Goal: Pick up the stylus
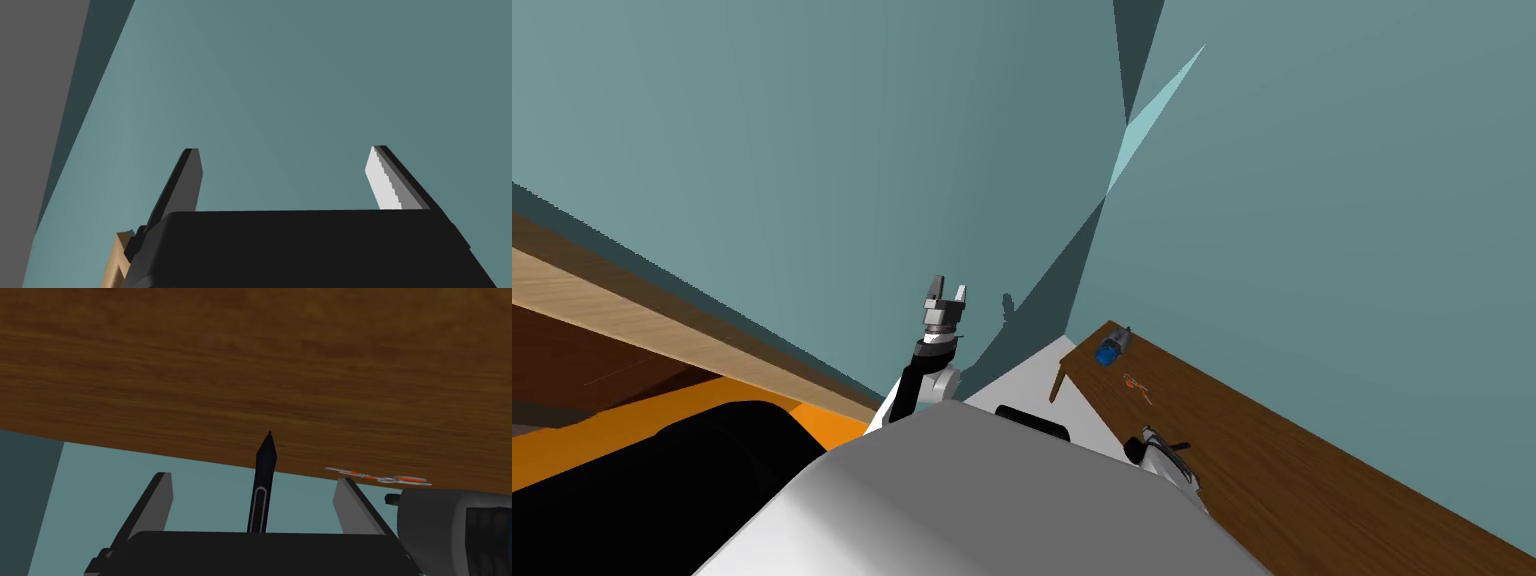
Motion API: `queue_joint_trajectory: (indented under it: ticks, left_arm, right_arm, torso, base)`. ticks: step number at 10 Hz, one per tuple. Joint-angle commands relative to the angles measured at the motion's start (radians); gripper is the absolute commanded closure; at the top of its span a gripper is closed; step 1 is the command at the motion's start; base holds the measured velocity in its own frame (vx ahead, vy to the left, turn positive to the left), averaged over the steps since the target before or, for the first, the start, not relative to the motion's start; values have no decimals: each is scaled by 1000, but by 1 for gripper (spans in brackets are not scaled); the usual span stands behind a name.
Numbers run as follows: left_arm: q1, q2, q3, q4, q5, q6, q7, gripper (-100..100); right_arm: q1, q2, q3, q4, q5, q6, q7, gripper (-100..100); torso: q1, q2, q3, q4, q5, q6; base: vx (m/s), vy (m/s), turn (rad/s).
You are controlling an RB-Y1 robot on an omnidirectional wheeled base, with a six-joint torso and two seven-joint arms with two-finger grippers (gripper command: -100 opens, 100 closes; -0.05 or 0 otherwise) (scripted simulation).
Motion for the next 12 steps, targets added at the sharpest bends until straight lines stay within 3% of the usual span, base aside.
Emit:
queue_joint_trajectory:
  ticks: [1,2,4,5,7,8,10,12]
  left_arm:
    - [0,0,0,0,0,0,0,0]
    - [0,0,0,0,0,0,0,0]
    - [0,0,0,0,0,0,0,0]
    - [0,0,0,0,0,0,0,0]
    - [0,0,0,0,0,0,0,0]
    - [0,0,0,0,0,0,0,0]
    - [0,0,0,0,0,0,0,0]
    - [0,0,0,0,0,0,0,0]
  right_arm:
    - [8,2,0,-14,2,32,-50,-100]
    - [8,2,0,-14,2,32,-80,-100]
    - [24,-4,22,-25,82,103,-139,-100]
    - [24,-4,22,-25,87,133,-186,-100]
    - [24,-4,22,-25,87,142,-240,-100]
    - [41,-11,44,-37,134,191,-265,-100]
    - [41,-11,44,-37,173,245,-328,-100]
    - [41,-11,44,-37,173,252,-387,-100]
  torso:
    - [0,0,0,0,0,0]
    - [1,-3,-2,-1,0,0]
    - [0,-2,-1,0,0,-1]
    - [-1,2,1,0,0,-1]
    - [1,-3,-2,-1,0,0]
    - [2,-6,-3,-1,0,0]
    - [0,2,1,0,0,-1]
    - [0,-4,-2,-1,0,0]
  base:
    - [-26,-4,-29]
    - [4,7,-23]
    - [-110,-42,402]
    - [-87,-23,238]
    - [-8,9,-17]
    - [-103,-8,313]
    - [-116,-18,325]
    - [-1,-3,23]
